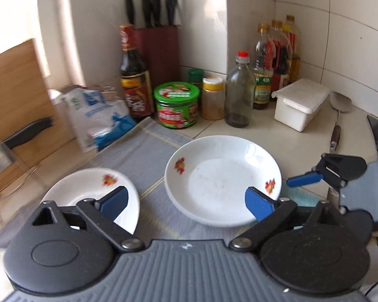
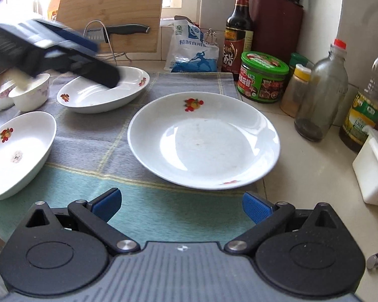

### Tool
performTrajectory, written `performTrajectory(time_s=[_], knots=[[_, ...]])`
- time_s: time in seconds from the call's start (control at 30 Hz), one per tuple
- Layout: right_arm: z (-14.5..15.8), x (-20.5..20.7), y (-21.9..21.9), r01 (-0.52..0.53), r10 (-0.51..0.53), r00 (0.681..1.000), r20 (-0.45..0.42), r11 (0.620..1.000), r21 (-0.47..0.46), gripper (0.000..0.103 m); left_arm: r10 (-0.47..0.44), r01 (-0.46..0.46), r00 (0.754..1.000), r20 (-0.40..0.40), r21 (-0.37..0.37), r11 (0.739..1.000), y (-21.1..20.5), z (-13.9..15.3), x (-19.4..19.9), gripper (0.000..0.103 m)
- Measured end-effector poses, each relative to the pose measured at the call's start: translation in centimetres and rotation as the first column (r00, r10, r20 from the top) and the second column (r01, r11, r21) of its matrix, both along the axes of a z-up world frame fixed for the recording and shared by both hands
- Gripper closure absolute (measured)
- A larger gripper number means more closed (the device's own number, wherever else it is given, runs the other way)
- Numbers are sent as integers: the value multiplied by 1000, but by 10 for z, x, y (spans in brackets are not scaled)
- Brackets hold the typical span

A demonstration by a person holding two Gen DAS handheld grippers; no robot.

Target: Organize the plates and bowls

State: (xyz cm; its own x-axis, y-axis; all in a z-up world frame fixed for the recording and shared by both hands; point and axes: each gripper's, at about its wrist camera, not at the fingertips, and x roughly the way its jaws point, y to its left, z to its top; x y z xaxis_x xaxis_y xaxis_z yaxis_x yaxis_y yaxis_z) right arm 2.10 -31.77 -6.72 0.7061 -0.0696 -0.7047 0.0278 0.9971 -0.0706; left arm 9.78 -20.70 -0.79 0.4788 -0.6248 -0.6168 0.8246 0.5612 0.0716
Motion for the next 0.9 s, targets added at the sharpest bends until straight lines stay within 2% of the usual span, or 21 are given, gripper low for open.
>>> performTrajectory(time_s=[0.13,0.3,0.5,0.77,0.9], knots=[[6,3,21,19,-19,1000,-8,1000,-5,0,53,-52,997,50,-17,998,32,-2,-27,4],[5,10,44,18,-19,999,-48,999,-33,0,156,-155,986,61,-25,988,73,-7,-53,4],[9,15,64,-1,2,999,-44,1000,16,0,267,-266,964,4,-34,963,121,-16,-71,4],[15,25,85,-21,24,999,-28,994,103,0,307,-307,952,14,18,951,174,-26,-98,4],[14,31,95,-23,28,999,-36,992,126,0,309,-308,950,-38,29,951,196,-38,-104,4]])
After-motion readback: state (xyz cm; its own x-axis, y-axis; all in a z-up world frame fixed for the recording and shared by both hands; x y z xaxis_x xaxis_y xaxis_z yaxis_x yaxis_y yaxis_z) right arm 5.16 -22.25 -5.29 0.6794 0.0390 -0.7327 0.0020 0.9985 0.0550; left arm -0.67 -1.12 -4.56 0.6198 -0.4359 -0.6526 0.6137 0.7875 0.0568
